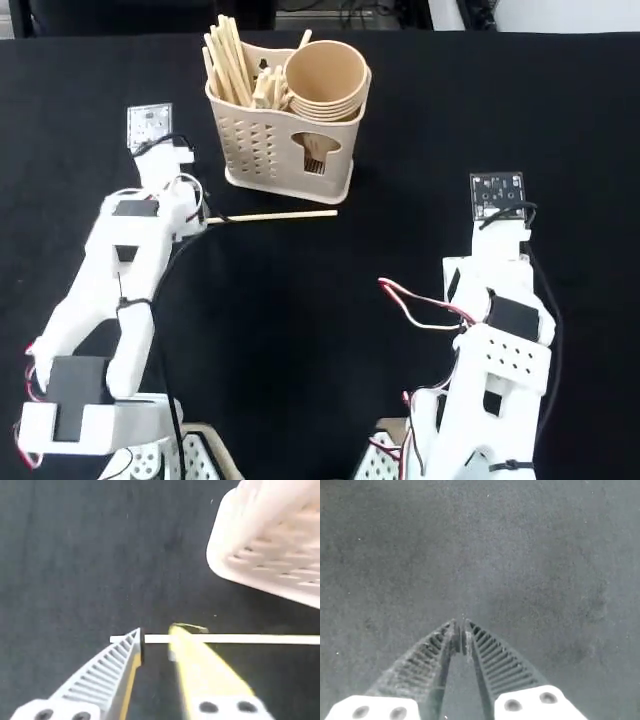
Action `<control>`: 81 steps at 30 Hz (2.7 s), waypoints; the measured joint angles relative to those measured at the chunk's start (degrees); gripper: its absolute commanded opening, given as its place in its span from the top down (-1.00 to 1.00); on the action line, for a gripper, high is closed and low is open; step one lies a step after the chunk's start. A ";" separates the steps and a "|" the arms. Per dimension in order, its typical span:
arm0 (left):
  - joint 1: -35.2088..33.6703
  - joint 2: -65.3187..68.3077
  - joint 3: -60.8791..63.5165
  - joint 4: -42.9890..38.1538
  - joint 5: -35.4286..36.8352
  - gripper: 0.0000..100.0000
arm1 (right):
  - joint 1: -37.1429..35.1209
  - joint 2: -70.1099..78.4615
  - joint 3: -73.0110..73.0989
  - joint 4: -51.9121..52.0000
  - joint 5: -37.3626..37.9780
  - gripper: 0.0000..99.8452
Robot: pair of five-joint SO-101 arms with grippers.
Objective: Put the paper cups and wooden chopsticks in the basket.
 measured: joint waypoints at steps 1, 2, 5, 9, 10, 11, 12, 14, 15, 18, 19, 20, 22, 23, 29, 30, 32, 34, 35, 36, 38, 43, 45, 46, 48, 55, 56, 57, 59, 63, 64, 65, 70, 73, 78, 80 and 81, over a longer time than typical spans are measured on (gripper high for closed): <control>0.09 0.88 0.00 0.00 0.00 0.60 | 0.00 0.00 0.00 0.00 0.00 0.95; 0.18 1.76 0.00 0.00 0.09 0.60 | 0.00 0.00 0.00 0.00 0.00 0.95; 0.44 4.75 -0.62 0.00 0.09 0.60 | 0.00 0.00 0.00 0.00 0.00 0.95; 0.44 9.32 -2.81 0.00 3.87 0.60 | -0.18 0.00 0.00 0.00 0.00 0.95; 0.44 10.11 -3.25 0.00 4.66 0.60 | -0.18 0.00 0.00 0.00 0.00 0.95; 0.44 10.73 -3.69 0.18 5.01 0.60 | -0.18 0.00 0.00 0.00 0.00 0.95; 0.44 10.99 -4.04 0.79 5.19 0.60 | -0.18 0.00 0.00 0.00 0.00 0.95; 0.44 11.08 -5.10 3.43 5.45 0.60 | -0.18 0.00 0.00 0.00 0.00 0.95; 0.44 11.08 -5.63 5.27 5.54 0.60 | -0.18 0.00 0.00 0.00 0.00 0.95; 0.44 11.08 -6.68 10.37 4.31 0.60 | -0.18 0.00 0.53 0.00 0.00 0.95; 0.44 11.08 -6.77 11.60 3.34 0.60 | -0.18 0.00 0.53 0.00 0.00 0.95; 0.44 11.08 -6.77 12.92 2.55 0.60 | -0.18 0.00 0.53 0.00 0.00 0.95; 0.44 11.08 -6.77 15.03 1.41 0.60 | -0.18 0.00 0.53 0.00 0.00 0.95; 0.44 11.08 -6.77 15.38 1.05 0.60 | -0.18 0.00 0.53 0.00 0.00 0.95; 0.26 8.70 -8.44 9.23 5.36 0.60 | -0.18 0.00 0.53 0.00 0.00 0.95; -0.09 8.00 -8.44 6.24 6.42 0.60 | -0.18 0.00 0.53 0.00 0.00 0.95; -1.23 6.86 -6.42 -1.32 8.35 0.60 | -0.18 0.00 0.53 0.00 0.00 0.95; -1.85 6.68 -2.55 -10.02 9.58 0.60 | -0.18 0.00 0.53 0.00 0.00 0.95; -1.85 6.68 -0.62 -14.24 9.93 0.60 | -0.18 0.00 0.53 0.00 0.00 0.95; -1.76 6.68 1.23 -17.49 10.02 0.60 | -0.18 0.00 0.53 0.00 0.00 0.95; -1.49 6.68 3.69 -20.84 10.20 0.60 | -0.18 0.00 0.53 0.00 0.00 0.95; -0.53 6.68 6.86 -22.42 10.20 0.60 | -0.18 0.00 0.53 0.00 0.00 0.95; -0.53 6.59 7.03 -20.13 10.20 0.60 | -0.18 0.00 0.53 0.00 0.00 0.95; -0.53 6.42 7.03 -17.93 9.85 0.60 | -0.18 0.00 0.53 0.00 0.00 0.95; 0.26 5.19 7.03 -12.84 7.91 0.60 | -0.18 0.00 0.53 0.00 0.00 0.95; 2.37 3.87 7.03 -2.55 6.51 0.60 | -0.18 0.00 0.53 0.00 0.00 0.95; 2.55 3.87 7.03 -2.20 6.33 0.60 | -0.18 0.00 0.53 0.00 0.00 0.95; 2.73 3.87 7.03 -2.11 6.24 0.60 | -0.18 0.00 0.53 0.00 0.00 0.95; 2.81 3.25 7.03 -2.11 6.15 0.60 | -0.18 0.00 0.53 0.00 0.00 0.95; 2.02 -0.53 7.21 -7.56 6.86 0.60 | -0.18 0.00 0.53 0.00 0.00 0.95; 1.41 -1.14 7.65 -11.08 7.56 0.60 | -0.18 0.00 0.53 0.00 0.00 0.95; 0.53 -1.32 8.62 -15.12 8.26 0.60 | -0.18 0.00 0.53 0.00 0.00 0.95; -0.09 0.70 14.59 -35.25 8.70 0.60 | -0.18 0.00 0.53 0.00 0.00 0.95; -0.18 3.96 14.24 -36.22 8.62 0.60 | -0.18 0.00 0.53 0.00 0.00 0.95; 0.00 10.64 6.24 -25.85 8.62 0.60 | -0.18 0.00 0.53 0.00 0.00 0.95; 0.00 12.13 3.25 -20.04 8.62 0.60 | -0.18 0.00 0.53 0.00 0.00 0.95; 0.00 12.22 2.29 -17.23 8.62 0.60 | -0.18 0.00 0.53 0.00 0.00 0.95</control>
